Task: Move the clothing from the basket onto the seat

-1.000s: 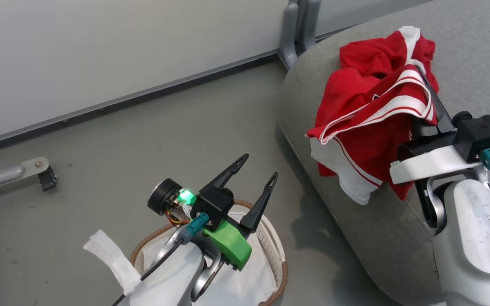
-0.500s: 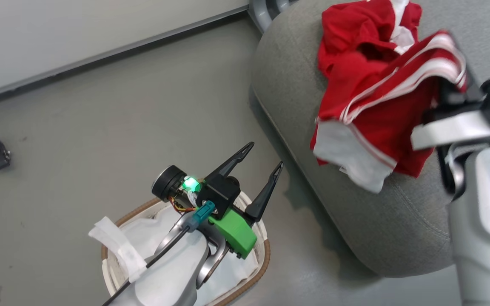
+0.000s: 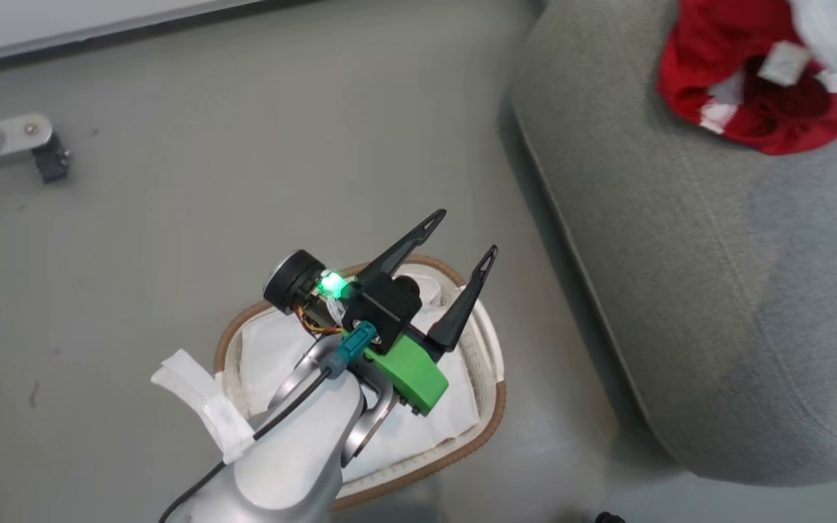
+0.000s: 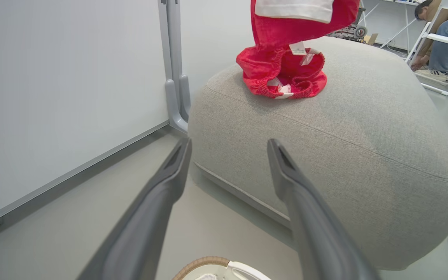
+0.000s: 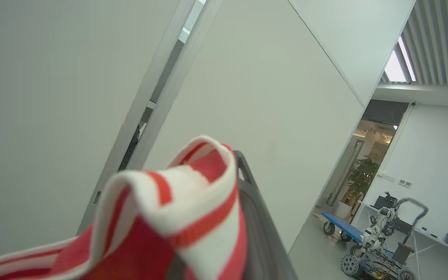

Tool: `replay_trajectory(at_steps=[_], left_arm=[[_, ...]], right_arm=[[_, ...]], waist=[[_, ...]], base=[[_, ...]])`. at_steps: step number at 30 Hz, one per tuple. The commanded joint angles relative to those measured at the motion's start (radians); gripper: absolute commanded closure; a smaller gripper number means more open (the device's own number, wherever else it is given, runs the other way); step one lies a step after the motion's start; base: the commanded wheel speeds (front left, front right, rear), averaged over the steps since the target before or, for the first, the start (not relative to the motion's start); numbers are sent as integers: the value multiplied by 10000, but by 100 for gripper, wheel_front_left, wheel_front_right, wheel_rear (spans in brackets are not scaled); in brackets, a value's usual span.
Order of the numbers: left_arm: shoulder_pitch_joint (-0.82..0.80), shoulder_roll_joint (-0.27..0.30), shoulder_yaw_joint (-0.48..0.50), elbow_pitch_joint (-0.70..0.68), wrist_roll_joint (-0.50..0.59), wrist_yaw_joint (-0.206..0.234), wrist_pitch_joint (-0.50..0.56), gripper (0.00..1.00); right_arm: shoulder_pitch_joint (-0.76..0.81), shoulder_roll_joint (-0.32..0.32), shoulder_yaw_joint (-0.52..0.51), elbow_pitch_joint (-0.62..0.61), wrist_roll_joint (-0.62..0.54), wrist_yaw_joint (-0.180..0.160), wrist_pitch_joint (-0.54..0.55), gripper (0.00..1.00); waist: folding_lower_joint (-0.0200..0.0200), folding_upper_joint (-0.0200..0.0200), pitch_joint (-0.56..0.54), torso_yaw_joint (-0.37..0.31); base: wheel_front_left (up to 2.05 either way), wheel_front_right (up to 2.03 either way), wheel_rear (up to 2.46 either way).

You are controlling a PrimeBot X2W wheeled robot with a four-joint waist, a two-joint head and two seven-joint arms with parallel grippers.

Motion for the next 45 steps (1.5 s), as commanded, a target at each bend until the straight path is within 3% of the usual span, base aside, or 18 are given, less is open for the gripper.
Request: replay_trajectory(at_steps=[1, 4, 8, 15, 20, 21, 23, 25, 35, 45], left_arm=[[-174, 2, 52, -66, 37, -45, -35, 0], [-327, 48, 138, -201, 148, -2, -35, 0], [-481, 120, 158, -309, 332, 26, -35, 0], [-543, 208, 204, -299, 386, 37, -35, 0], [-483, 265, 239, -270, 359, 31, -35, 0], [-473, 286, 268, -254, 348, 40, -35, 0], [-441, 291, 304, -225, 316, 63, -34, 0], [-391, 319, 338, -179, 280, 68, -35, 0], [39, 242, 652, 3, 8, 49, -35, 0], [1097, 34, 1396, -160, -512, 33, -35, 0]], right_arm=[[-268, -311, 131, 371, -261, -11, 92, 100], [-1042, -1043, -197, 1192, -555, -11, 104, 100], [-1124, -1262, -1173, 2283, -767, -11, 41, 100], [36, -680, -2794, 3908, -1691, -11, -35, 100], [763, 121, -3404, 4009, -1949, -11, -37, 100], [914, 292, -3461, 3955, -1959, -11, -36, 89], [1230, 539, -3396, 3897, -2079, -11, -37, 56], [1454, 827, -3254, 3829, -2143, -11, -38, 0], [2980, 1832, -1925, 2953, -1326, -11, -40, 0], [4110, 1696, -380, 2292, -453, -11, -39, 0]], waist=[[-1, 92, 675, 699], [-1, 92, 1052, 883], [-1, 92, 1482, 1085], [-1, 92, 2009, 1153], [-1, 92, 2107, 1084], [-1, 92, 2097, 1036], [-1, 92, 2049, 929], [-1, 92, 1953, 816], [-1, 92, 865, 510], [-1, 92, -1037, 861]], base=[[0, 0, 0], [0, 0, 0], [0, 0, 0], [0, 0, 0], [0, 0, 0], [0, 0, 0], [0, 0, 0], [0, 0, 0], [0, 0, 0], [0, 0, 0]])
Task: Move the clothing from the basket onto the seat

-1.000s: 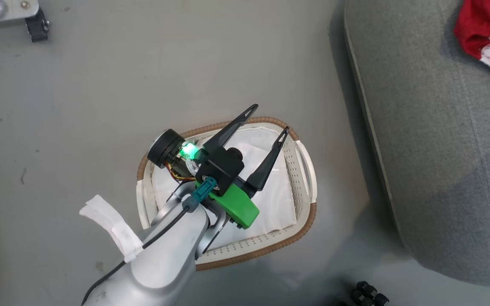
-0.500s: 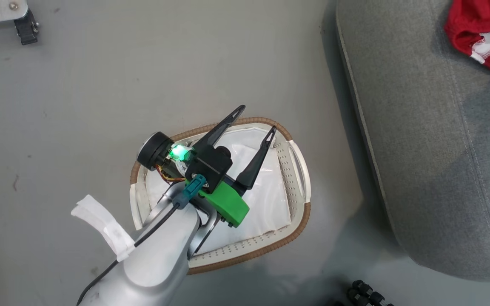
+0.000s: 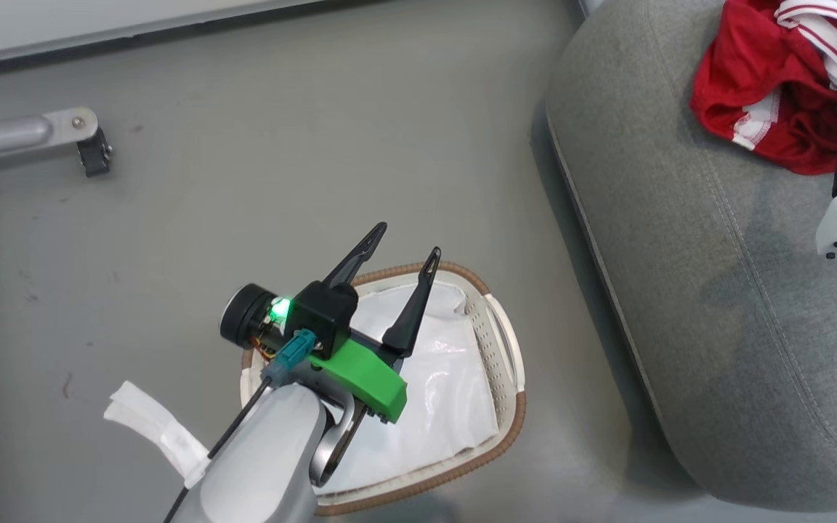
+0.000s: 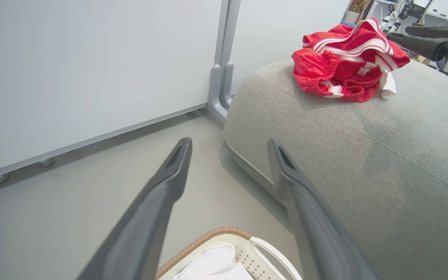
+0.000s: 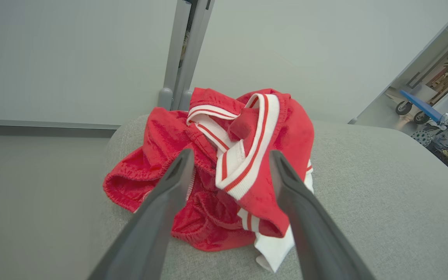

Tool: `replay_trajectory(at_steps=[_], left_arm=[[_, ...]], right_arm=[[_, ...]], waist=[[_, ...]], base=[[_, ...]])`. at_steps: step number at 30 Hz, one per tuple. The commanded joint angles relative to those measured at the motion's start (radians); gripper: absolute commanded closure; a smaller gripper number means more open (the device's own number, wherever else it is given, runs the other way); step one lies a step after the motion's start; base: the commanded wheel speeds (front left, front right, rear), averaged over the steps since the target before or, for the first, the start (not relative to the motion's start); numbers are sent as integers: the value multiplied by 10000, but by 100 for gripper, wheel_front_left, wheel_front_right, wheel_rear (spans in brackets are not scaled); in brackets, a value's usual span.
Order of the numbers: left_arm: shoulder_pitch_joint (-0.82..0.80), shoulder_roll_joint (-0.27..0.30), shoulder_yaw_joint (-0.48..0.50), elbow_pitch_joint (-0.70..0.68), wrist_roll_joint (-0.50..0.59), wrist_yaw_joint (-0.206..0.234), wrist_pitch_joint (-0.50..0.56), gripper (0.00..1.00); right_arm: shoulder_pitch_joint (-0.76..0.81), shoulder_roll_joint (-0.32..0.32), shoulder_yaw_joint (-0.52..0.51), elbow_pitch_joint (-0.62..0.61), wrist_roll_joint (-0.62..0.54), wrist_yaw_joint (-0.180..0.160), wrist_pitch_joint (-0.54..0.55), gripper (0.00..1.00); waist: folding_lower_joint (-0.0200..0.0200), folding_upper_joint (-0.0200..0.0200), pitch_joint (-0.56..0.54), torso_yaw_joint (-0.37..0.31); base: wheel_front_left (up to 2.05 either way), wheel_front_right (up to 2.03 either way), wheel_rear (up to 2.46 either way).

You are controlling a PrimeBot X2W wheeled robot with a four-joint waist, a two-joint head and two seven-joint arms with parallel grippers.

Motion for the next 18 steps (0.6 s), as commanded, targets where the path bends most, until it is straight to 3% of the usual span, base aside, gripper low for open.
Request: replay_trajectory(at_steps=[1, 8, 18], left_arm=[[340, -41, 198, -58, -159, 21, -35, 0], [1165, -222, 1132, -323, -596, 224, -34, 0], [2503, -265, 2763, -320, -990, 672, -23, 0]], right_arm=[[222, -99, 178, -99, 120, -11, -46, 0], [510, 142, 718, -110, 517, -11, -47, 0], [1704, 1280, 1328, -688, 1228, -11, -47, 0]], waist=[[0, 92, -1108, 328], [0, 92, -2354, 1022], [0, 92, -3451, 1967]], base=[[0, 0, 0], [0, 0, 0], [0, 0, 0]])
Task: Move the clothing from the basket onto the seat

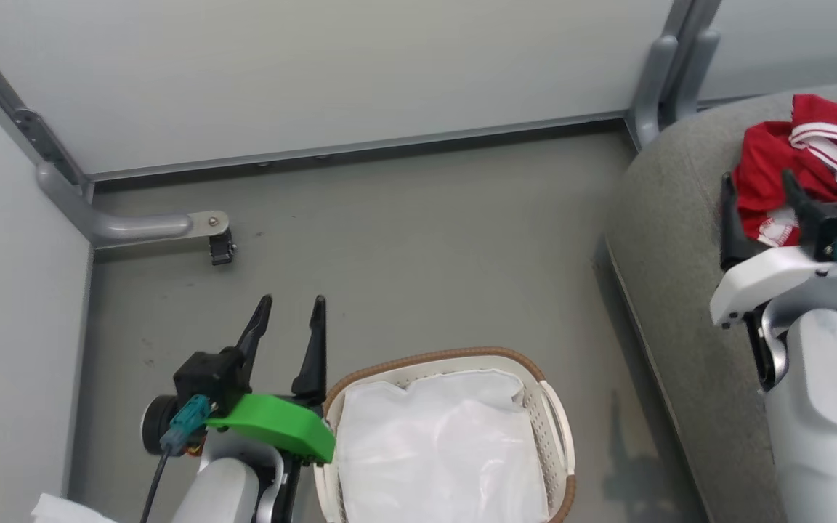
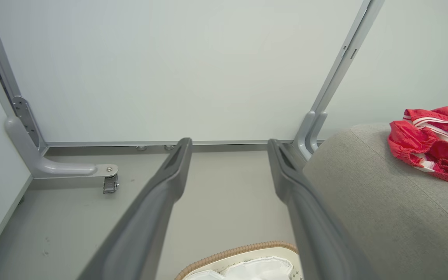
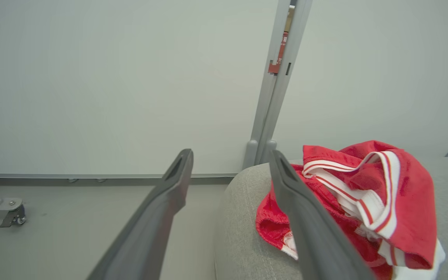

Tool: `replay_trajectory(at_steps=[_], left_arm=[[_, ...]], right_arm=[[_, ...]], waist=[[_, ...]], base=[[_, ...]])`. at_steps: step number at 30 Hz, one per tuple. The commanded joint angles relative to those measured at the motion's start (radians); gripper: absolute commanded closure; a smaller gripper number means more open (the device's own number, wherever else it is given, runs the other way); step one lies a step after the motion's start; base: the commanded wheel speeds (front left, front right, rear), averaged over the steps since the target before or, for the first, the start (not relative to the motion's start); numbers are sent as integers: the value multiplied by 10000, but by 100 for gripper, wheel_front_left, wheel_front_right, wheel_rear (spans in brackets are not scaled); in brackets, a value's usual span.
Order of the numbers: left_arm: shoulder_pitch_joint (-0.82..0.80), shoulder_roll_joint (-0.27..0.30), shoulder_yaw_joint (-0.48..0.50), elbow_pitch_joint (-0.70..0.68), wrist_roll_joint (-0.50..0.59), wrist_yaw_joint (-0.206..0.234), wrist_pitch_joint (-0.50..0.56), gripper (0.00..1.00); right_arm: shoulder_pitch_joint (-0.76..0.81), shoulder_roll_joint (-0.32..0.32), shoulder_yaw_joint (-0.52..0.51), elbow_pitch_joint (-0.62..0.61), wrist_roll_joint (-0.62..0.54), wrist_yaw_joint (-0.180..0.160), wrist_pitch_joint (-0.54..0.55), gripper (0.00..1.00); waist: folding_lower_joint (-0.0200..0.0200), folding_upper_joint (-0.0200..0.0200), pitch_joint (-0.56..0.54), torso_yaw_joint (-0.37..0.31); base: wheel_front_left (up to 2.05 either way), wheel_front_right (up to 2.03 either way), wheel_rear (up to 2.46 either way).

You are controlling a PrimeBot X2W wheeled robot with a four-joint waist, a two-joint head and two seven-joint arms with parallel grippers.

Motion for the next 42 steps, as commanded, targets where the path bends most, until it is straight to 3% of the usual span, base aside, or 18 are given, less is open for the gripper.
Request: replay_trajectory(at_steps=[1, 9, 15, 21, 42], left_arm=[[343, 13, 257, -61, -70, 111, -8, 0], [1648, 11, 1879, -719, 158, 210, -8, 0], [2560, 10, 2305, -1303, 75, 225, -9, 0], [3141, 12, 2252, -1806, -43, 356, -8, 0], [3100, 11, 2262, -1511, 43, 458, -7, 0]], right_arm=[[424, 73, 168, -167, 138, -11, -47, 0], [2065, 361, 1815, -1112, 1595, -11, -47, 0], [3242, 342, 2800, -2184, 2848, -11, -47, 0], [4271, 346, 2788, -3049, 2962, -11, -47, 0], [4584, 348, 2903, -2940, 2931, -11, -47, 0]], waist=[[1, 92, -689, 729], [1, 92, -889, 994], [1, 92, -971, 998], [1, 92, -943, 991], [1, 92, -901, 929]], base=[[0, 0, 0], [0, 0, 0], [0, 0, 0], [0, 0, 0], [0, 0, 0]])
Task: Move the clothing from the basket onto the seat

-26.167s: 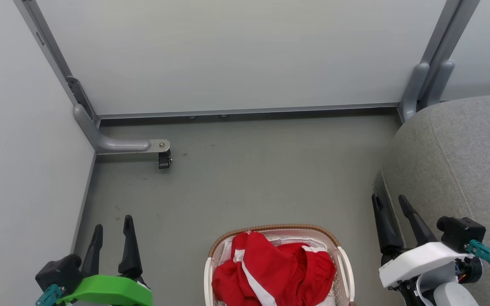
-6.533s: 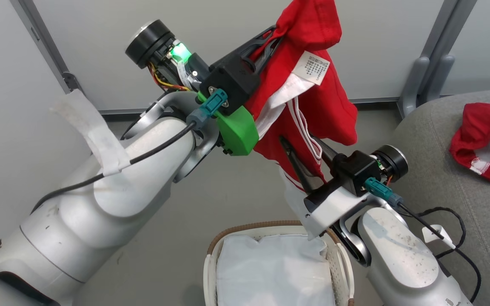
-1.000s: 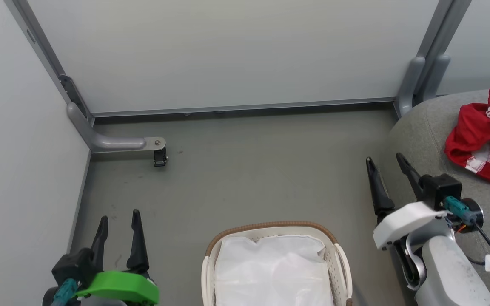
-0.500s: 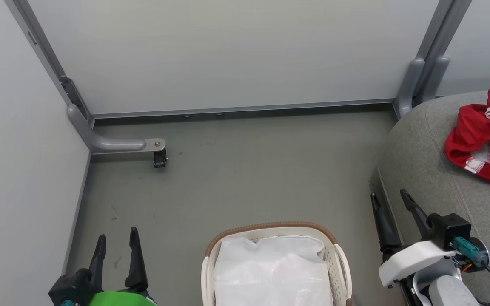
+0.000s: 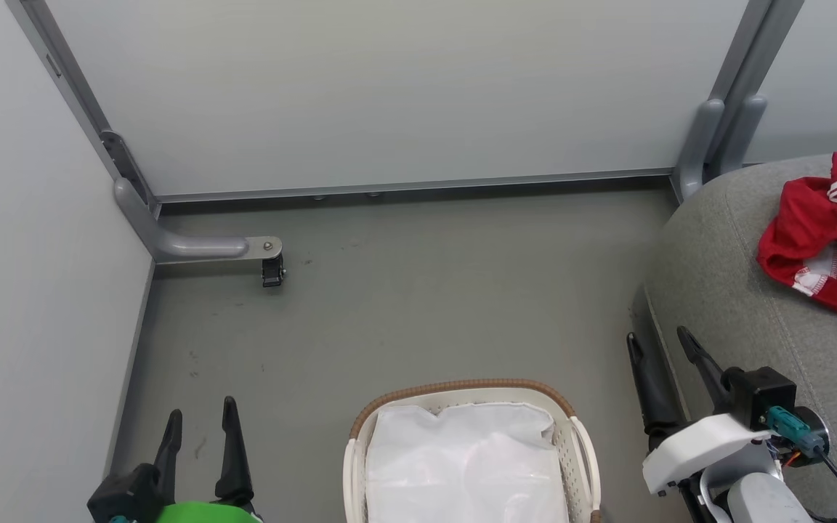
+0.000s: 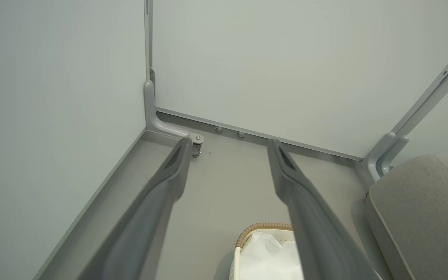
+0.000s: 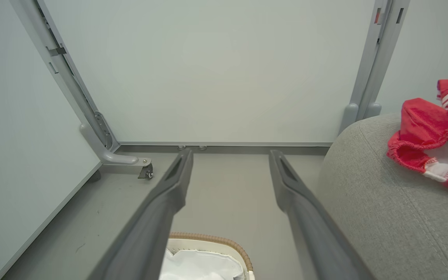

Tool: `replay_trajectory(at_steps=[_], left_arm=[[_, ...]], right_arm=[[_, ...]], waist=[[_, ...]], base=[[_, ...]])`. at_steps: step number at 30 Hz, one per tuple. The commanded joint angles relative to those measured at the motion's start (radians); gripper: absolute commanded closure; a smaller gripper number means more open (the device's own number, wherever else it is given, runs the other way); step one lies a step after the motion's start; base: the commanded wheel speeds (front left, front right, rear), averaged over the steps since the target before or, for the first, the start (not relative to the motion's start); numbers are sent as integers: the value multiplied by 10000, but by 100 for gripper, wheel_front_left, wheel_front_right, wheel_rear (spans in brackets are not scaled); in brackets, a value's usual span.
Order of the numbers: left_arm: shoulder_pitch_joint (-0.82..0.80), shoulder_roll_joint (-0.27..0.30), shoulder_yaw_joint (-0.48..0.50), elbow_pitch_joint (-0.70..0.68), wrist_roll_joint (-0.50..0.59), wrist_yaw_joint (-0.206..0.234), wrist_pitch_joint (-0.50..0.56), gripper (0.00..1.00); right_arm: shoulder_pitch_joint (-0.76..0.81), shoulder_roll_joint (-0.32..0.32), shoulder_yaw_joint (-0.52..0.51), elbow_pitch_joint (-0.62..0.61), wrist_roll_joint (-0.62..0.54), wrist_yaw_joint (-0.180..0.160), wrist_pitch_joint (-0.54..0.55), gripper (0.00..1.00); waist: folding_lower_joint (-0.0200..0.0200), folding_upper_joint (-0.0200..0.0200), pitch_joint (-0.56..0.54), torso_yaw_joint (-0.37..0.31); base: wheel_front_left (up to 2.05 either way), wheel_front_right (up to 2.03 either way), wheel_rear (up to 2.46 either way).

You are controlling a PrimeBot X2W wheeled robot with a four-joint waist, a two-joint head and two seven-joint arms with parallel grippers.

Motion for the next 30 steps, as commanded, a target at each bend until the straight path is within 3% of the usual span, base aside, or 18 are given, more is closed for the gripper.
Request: replay_trajectory(at_steps=[1, 5, 30], left_arm=[[0, 0, 0, 5, 11, -1, 0, 100], [25, -23, -27, 330, -13, -4, 10, 100], [-577, -5, 633, 246, -3821, -363, 1171, 100]], right_arm=[[-1, 0, 9, 0, 1, 0, 0, 100], [143, 69, 13, 309, 28, 0, 30, 100], [149, 33, -443, -112, 4466, -2, 1186, 100]], waist=[[1, 0, 3, -3], [1, 0, 3, -3], [1, 18, -32, 4]], base=[[0, 0, 0], [0, 0, 0], [0, 0, 0]])
